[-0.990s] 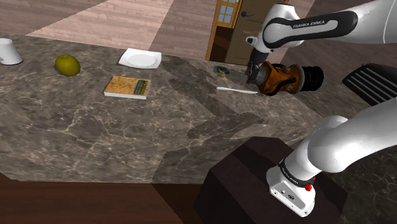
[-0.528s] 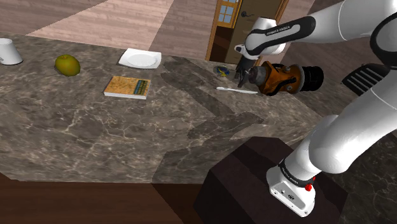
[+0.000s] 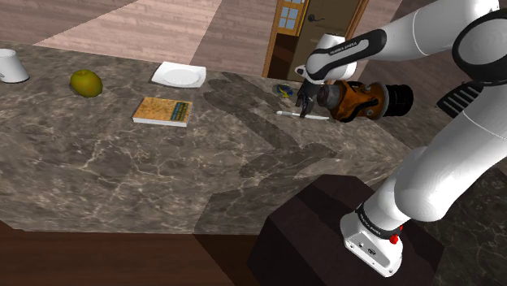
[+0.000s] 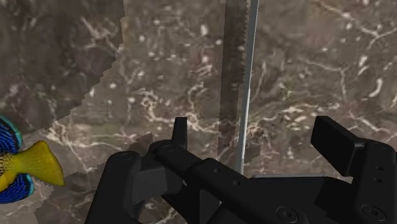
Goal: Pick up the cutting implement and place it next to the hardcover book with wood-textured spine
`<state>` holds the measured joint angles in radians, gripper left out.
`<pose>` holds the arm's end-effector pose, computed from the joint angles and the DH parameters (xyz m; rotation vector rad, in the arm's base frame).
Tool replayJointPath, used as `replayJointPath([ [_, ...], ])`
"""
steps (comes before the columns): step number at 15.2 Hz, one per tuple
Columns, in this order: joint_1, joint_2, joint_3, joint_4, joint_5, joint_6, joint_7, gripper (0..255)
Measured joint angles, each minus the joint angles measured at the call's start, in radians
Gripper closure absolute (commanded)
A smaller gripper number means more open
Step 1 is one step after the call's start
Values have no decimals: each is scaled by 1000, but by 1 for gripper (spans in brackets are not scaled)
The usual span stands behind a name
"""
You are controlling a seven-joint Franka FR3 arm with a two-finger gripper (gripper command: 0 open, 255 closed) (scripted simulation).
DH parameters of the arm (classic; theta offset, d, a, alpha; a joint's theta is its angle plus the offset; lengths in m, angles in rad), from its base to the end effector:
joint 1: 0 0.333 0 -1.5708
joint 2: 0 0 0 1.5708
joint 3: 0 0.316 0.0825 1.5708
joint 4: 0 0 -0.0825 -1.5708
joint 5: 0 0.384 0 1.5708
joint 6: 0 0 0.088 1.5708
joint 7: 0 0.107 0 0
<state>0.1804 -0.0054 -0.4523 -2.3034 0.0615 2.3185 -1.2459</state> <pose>0.4942 -0.1366 0.3504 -2.7866 -1.4026 -0.0739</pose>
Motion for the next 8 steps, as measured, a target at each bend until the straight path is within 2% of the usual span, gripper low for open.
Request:
replayJointPath([
  [5,0,5,-1,-1,4,6,-4,0],
  [6,0,5,-1,-1,4,6,-4,255],
  [8,0,5,-1,-1,4,6,-4,255],
])
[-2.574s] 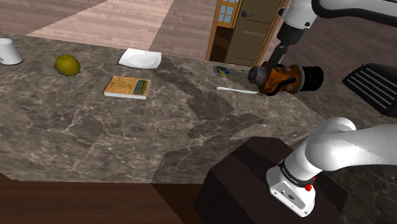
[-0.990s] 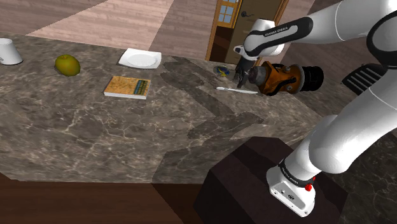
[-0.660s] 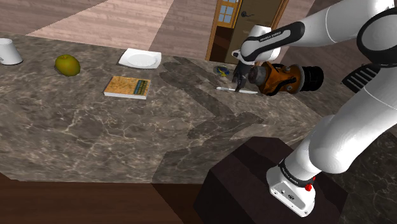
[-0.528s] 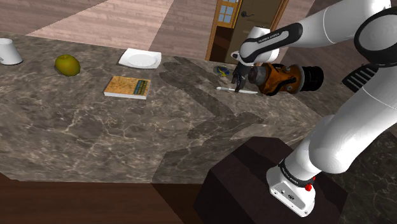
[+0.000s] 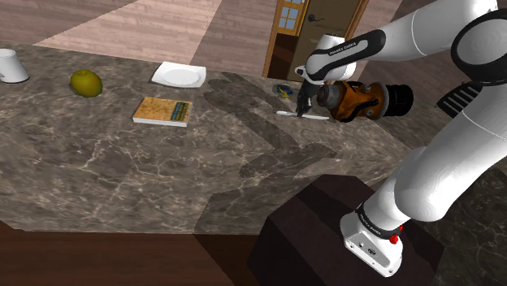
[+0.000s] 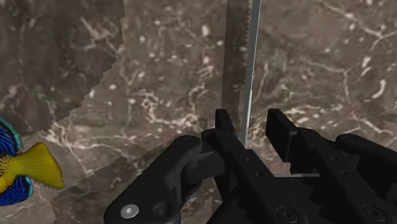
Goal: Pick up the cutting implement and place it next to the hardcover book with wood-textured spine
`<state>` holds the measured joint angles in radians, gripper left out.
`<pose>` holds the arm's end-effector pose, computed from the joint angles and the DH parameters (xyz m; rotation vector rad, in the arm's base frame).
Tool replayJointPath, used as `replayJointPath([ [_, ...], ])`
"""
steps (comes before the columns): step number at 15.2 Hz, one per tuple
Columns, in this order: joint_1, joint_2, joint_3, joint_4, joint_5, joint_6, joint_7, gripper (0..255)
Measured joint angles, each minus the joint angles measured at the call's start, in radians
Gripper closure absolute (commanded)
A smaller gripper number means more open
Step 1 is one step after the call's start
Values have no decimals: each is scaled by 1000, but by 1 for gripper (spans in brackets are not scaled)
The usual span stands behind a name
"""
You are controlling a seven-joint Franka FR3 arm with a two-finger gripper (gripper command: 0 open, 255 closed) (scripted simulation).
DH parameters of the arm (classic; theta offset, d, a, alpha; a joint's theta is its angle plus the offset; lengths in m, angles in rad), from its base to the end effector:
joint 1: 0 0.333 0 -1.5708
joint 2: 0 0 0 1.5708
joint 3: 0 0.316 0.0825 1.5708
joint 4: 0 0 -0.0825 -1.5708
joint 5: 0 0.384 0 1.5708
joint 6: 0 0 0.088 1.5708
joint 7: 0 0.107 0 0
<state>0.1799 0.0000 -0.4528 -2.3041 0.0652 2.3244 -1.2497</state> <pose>0.4945 -0.1372 0.3481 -2.7868 -1.4028 -0.0746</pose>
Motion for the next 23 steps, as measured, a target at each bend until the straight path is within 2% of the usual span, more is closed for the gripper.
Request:
replayJointPath([
  [9,0,-7,0,1,-5,-7,4,255],
  [23,-1,-106,8,91,-63,-185,51,255],
])
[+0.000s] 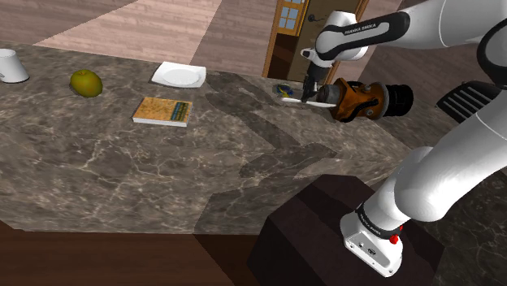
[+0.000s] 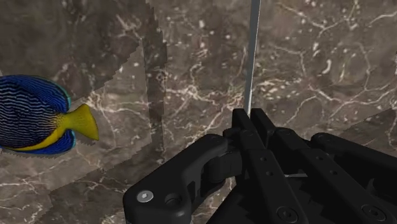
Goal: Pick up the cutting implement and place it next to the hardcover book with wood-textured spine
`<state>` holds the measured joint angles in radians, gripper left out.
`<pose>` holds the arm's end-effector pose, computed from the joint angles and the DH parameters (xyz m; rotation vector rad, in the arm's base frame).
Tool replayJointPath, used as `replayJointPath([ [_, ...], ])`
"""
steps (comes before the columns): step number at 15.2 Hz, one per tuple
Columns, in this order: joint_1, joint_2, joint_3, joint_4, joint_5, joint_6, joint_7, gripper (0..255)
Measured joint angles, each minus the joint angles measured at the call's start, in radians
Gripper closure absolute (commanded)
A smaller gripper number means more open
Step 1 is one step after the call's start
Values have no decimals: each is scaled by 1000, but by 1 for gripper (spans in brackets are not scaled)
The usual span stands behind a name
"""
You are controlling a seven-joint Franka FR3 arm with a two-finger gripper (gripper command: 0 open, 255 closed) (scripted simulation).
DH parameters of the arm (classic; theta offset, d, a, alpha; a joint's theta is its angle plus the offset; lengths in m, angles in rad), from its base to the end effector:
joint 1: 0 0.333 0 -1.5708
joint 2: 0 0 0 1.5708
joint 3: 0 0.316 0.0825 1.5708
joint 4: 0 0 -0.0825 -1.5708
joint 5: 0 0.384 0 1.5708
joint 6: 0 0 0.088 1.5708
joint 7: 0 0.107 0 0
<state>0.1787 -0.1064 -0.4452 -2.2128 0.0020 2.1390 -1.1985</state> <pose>0.4943 -0.1379 0.4215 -2.7871 -1.4029 -0.0753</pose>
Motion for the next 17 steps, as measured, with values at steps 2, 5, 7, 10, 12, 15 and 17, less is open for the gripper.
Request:
replayJointPath([
  [2,1,-16,4,14,-8,-28,9,255],
  [5,1,-25,6,39,-12,-62,14,255],
  [7,13,-29,22,41,-12,-67,42,255],
  [10,44,-40,65,31,-13,-66,115,255],
  [12,64,-33,91,36,-7,-64,158,255],
  [15,97,-27,133,42,-2,-63,229,255],
  [17,121,-12,163,58,5,-63,279,255],
])
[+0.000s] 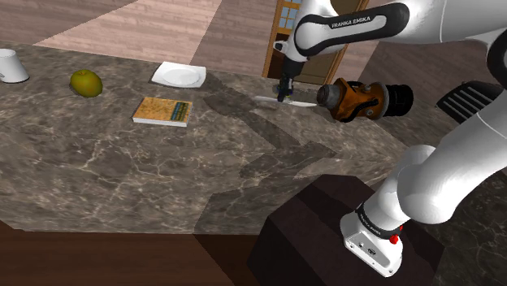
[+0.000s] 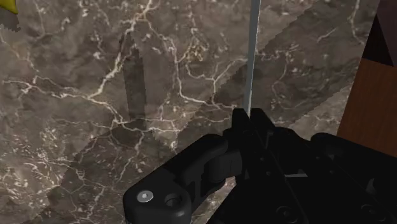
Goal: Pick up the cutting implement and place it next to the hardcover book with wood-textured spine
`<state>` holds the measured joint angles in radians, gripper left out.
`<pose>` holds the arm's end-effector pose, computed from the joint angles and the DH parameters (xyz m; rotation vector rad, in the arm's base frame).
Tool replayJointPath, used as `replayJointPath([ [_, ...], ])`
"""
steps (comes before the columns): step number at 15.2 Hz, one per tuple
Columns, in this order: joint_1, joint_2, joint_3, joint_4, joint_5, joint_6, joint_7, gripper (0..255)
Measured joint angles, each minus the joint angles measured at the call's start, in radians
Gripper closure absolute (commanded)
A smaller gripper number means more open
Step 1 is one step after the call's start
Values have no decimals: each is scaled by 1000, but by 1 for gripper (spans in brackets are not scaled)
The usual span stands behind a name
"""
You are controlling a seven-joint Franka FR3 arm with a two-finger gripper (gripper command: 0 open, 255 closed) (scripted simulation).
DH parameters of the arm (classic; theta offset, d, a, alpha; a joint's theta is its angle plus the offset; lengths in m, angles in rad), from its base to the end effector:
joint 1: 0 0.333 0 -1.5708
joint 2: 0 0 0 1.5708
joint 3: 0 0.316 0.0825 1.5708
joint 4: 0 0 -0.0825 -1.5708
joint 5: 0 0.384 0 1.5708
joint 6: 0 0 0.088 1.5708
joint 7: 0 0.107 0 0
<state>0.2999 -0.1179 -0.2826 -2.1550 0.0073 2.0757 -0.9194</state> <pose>0.5174 0.0064 0.4516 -2.7856 -1.4055 -0.0743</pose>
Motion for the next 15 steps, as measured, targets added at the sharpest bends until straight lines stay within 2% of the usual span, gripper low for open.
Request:
replayJointPath([
  [9,98,77,113,95,20,-15,202,255],
  [15,160,189,175,234,30,-40,322,255],
])
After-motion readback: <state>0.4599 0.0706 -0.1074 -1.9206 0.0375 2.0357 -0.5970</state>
